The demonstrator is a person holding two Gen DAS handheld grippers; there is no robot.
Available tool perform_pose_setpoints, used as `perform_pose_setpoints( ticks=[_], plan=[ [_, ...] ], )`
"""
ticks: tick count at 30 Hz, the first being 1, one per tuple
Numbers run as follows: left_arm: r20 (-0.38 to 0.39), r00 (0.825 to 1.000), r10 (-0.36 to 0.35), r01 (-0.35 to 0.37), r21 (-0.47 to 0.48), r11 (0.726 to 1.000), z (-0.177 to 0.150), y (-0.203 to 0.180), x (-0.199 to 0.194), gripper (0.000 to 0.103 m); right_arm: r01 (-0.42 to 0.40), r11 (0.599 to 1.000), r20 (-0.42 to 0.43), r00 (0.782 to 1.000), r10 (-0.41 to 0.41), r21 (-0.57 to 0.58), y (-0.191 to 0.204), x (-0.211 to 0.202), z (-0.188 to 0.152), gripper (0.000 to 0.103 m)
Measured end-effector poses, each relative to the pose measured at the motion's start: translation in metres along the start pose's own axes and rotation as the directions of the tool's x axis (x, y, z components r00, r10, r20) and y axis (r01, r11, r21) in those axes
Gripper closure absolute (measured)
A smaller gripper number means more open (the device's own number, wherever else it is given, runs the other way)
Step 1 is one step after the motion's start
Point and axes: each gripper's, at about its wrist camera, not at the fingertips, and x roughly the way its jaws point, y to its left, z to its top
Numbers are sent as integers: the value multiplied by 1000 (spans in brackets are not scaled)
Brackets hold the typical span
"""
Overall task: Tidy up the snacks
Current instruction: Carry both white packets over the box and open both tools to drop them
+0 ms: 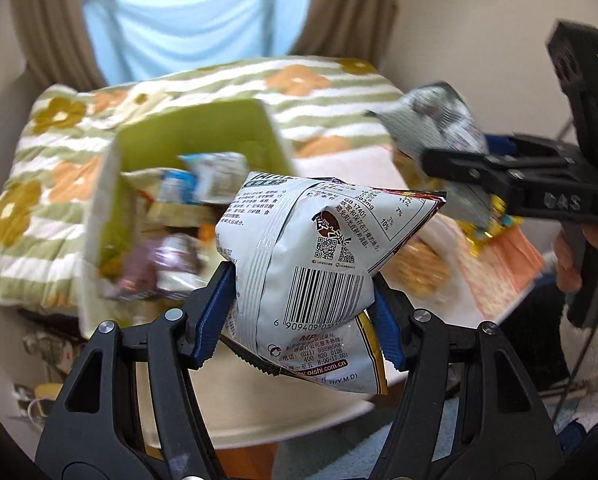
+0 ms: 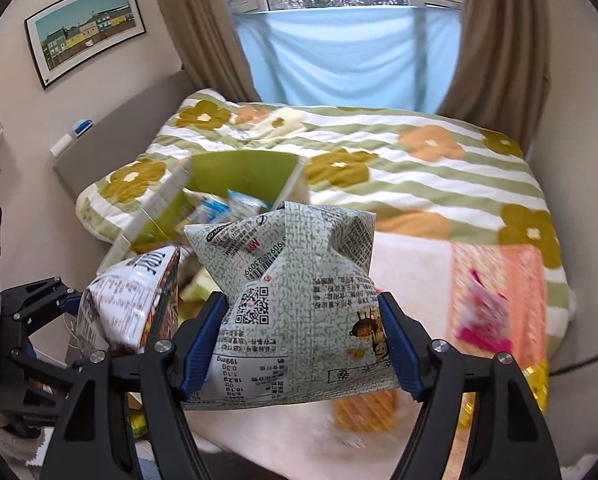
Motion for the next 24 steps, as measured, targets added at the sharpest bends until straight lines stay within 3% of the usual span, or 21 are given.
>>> perform_pose_setpoints(
  ticks=[8, 12, 16, 17, 18, 19, 24],
  plan=[
    [-23, 995, 101, -102, -72, 992, 29, 97, 33, 42, -27, 999, -15, 1000, 27, -24, 54, 54, 41, 32],
    [-49, 996, 71, -75, -91, 993, 40, 125, 57, 42, -34, 999, -31, 999, 33, -15, 72, 74, 48, 32],
    [-54, 993, 101, -104, -41, 994, 45, 135, 72, 37, -27, 1000, -42, 999, 27, -3, 84, 88, 51, 32],
    [-61, 994, 95, -98, -37, 995, 46, 137, 75, 29, -26, 1000, -49, 998, 26, 1, 86, 91, 51, 32],
    [-75, 994, 84, -88, -42, 995, 45, 138, 78, 11, -26, 1000, -53, 998, 26, 2, 85, 92, 51, 32],
    [-79, 994, 80, -84, -47, 995, 45, 140, 80, 3, -25, 1000, -62, 998, 25, 3, 85, 95, 51, 32],
    [-85, 993, 87, -95, -91, 991, 34, 145, 82, 0, -29, 1000, -90, 995, 30, 7, 81, 107, 57, 32]
  ],
)
